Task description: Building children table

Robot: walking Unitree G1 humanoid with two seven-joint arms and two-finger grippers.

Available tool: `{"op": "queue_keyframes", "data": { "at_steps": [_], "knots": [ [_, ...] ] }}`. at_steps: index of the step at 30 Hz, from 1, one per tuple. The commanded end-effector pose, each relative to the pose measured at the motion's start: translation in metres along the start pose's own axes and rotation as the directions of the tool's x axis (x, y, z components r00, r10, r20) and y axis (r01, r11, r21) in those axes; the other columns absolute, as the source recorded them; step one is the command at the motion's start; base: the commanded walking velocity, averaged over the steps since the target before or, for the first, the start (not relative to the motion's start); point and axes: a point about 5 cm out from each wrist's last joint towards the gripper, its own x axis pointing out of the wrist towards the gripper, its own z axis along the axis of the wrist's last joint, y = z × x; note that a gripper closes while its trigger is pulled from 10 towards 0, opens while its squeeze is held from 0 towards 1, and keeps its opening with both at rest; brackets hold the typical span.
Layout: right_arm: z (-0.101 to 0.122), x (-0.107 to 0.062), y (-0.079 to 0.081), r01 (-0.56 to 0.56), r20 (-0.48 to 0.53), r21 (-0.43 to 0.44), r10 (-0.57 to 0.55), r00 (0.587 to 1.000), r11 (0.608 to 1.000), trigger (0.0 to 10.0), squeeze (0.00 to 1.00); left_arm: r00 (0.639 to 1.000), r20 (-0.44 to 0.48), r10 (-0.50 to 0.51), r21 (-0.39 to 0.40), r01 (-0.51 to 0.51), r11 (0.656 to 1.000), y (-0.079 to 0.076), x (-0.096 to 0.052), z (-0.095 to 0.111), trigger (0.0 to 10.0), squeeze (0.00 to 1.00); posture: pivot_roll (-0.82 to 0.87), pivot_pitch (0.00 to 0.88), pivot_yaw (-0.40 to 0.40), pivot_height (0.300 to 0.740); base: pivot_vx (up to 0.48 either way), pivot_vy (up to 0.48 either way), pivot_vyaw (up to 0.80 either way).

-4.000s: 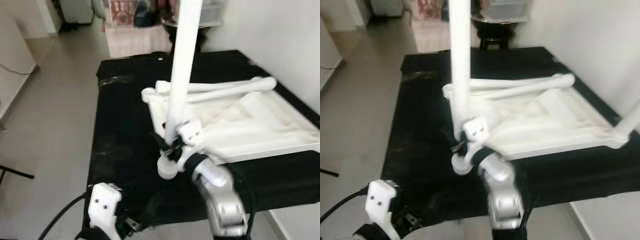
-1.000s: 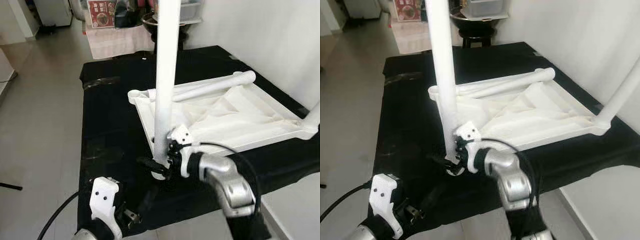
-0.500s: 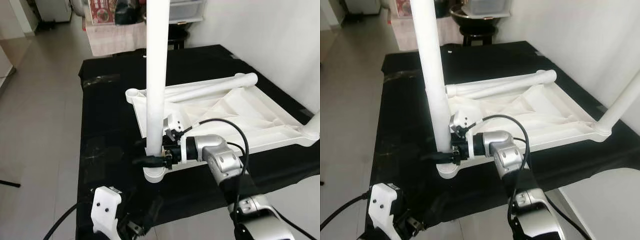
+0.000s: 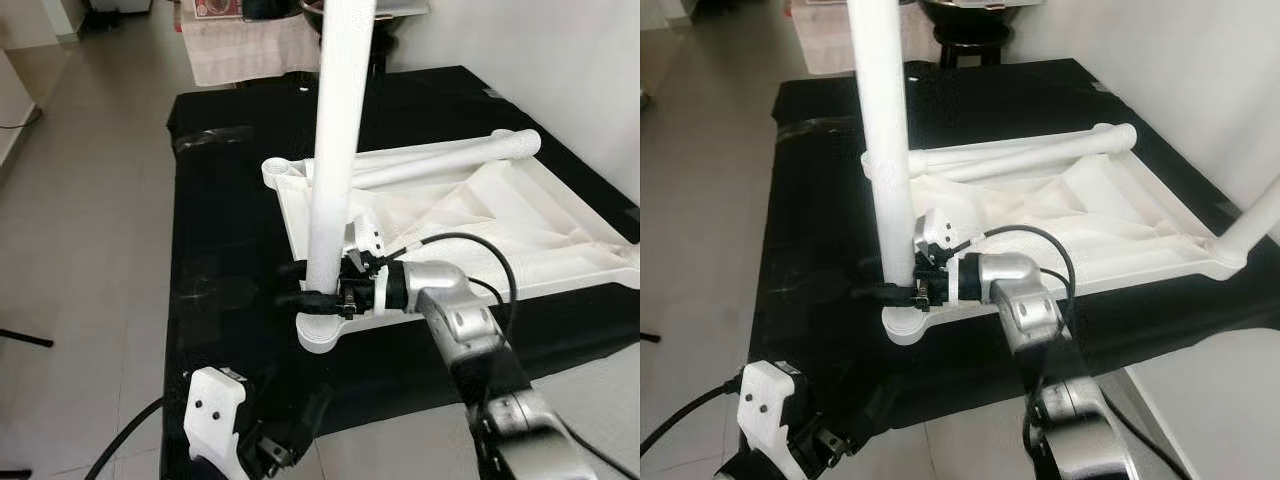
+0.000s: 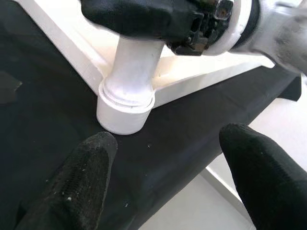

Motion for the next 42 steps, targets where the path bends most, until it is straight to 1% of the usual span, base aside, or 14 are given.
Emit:
{"op": "queue_keyframes", "data": {
  "at_steps": [1, 2, 3, 5, 14, 15, 16, 17, 18, 20, 28, 29, 30, 42],
  "knots": [
    [-0.025, -0.023, -0.009, 0.457, -0.147, 0.015, -0.45, 0.881, 0.889, 0.0, 0.0, 1.0, -0.017, 0.002, -0.002, -0.002, 1.0, 0.003, 0.0, -0.003, 10.0, 0.0, 0.05, 0.209, -0.044, 0.74, 0.0, 0.0, 0.0],
    [-0.025, -0.023, -0.009, 0.457, -0.147, 0.015, -0.45, 0.881, 0.889, 0.0, 0.0, 1.0, -0.017, 0.002, -0.002, -0.002, 1.0, 0.003, 0.0, -0.003, 10.0, 0.0, 0.05, 0.209, -0.044, 0.74, 0.0, 0.0, 0.0],
    [-0.035, -0.04, 0.008, 0.656, -0.216, 0.035, -0.635, 0.742, 0.754, 0.0, 0.0, 1.0, -0.017, 0.004, -0.001, -0.004, 1.0, 0.006, 0.0, -0.003, 10.0, 0.0, 0.02, 0.198, -0.031, 0.74, 0.0, 0.0, 0.0],
    [-0.033, -0.046, 0.023, 0.707, -0.227, -0.004, -0.689, 0.688, 0.707, 0.0, 0.0, 1.0, -0.016, 0.001, 0.001, -0.001, 1.0, 0.01, 0.003, -0.003, 10.0, 0.0, 0.0, 0.186, -0.012, 0.74, 0.0, 0.0, 0.0],
    [-0.033, -0.034, 0.032, 0.632, -0.22, -0.057, -0.627, 0.747, 0.773, 0.0, 0.0, 1.0, -0.02, -0.012, -0.003, 0.012, 1.0, 0.02, 0.014, -0.006, 10.0, 0.0, 0.02, 0.124, -0.031, 0.74, 0.0, 0.0, 0.0],
    [-0.036, -0.025, 0.032, 0.579, -0.226, -0.052, -0.575, 0.787, 0.813, 10.0, 0.0, 1.0, -0.013, 0.005, -0.002, -0.005, 1.0, 0.023, 0.016, -0.007, 10.0, 0.0, 0.02, 0.098, -0.042, 0.74, 0.0, 0.0, 0.0],
    [-0.037, -0.017, 0.034, 0.527, -0.208, -0.01, -0.518, 0.83, 0.85, 10.0, 0.0, 1.0, -0.006, 0.021, -0.002, -0.021, 1.0, 0.024, 0.017, -0.007, 10.0, 0.0, 0.03, 0.091, -0.05, 0.74, 0.0, 0.0, 0.0],
    [-0.037, -0.01, 0.036, 0.463, -0.188, 0.036, -0.449, 0.874, 0.886, 10.0, 1.0, 0.999, -0.001, 0.032, -0.001, -0.032, 0.999, 0.025, 0.018, -0.007, 10.0, 0.0, 0.03, 0.089, -0.052, 0.74, 0.0, 0.0, 0.0],
    [-0.037, -0.01, 0.036, 0.463, -0.188, 0.036, -0.449, 0.874, 0.886, 10.0, 1.0, 0.999, -0.001, 0.032, -0.001, -0.032, 0.999, 0.025, 0.018, -0.007, 10.0, 0.0, 0.03, 0.089, -0.052, 0.74, 0.0, 0.0, 0.0],
    [-0.031, -0.001, 0.04, 0.262, -0.107, 0.138, -0.249, 0.963, 0.955, 10.0, 1.0, 0.999, 0.002, 0.04, -0.002, -0.04, 0.999, 0.026, 0.018, -0.008, 10.0, 0.0, 0.03, 0.085, -0.063, 0.74, 0.0, 0.0, 0.0],
    [-0.021, -0.005, 0.036, -0.068, -0.056, 0.106, 0.074, 0.996, 0.992, 10.0, 1.0, 0.999, 0.003, 0.032, -0.006, -0.032, 0.999, 0.02, 0.016, -0.008, 10.0, 0.0, 0.05, 0.094, -0.071, 0.74, 0.0, 0.0, 0.0],
    [-0.021, -0.008, 0.03, -0.15, -0.082, 0.086, 0.157, 0.984, 0.985, 10.0, 0.14, 1.0, 0.002, 0.027, -0.008, -0.027, 1.0, 0.018, 0.016, -0.008, 10.0, 0.0, 0.06, 0.108, -0.077, 0.74, 0.0, 0.0, 0.0],
    [-0.02, -0.01, 0.02, -0.192, -0.104, 0.072, 0.199, 0.974, 0.979, 10.0, 0.0, 1.0, 0.001, 0.023, -0.011, -0.023, 1.0, 0.015, 0.014, -0.008, 10.0, 0.0, 0.07, 0.119, -0.08, 0.74, 0.0, 0.0, 0.0],
    [-0.001, -0.003, -0.02, -0.291, -0.091, 0.083, 0.298, 0.95, 0.953, 10.0, 0.0, 1.0, -0.007, 0.018, -0.018, -0.018, 1.0, 0.004, 0.006, -0.006, 10.0, 0.0, 0.11, 0.178, -0.093, 0.74, 0.0, 0.0, 0.0]
  ]
}}
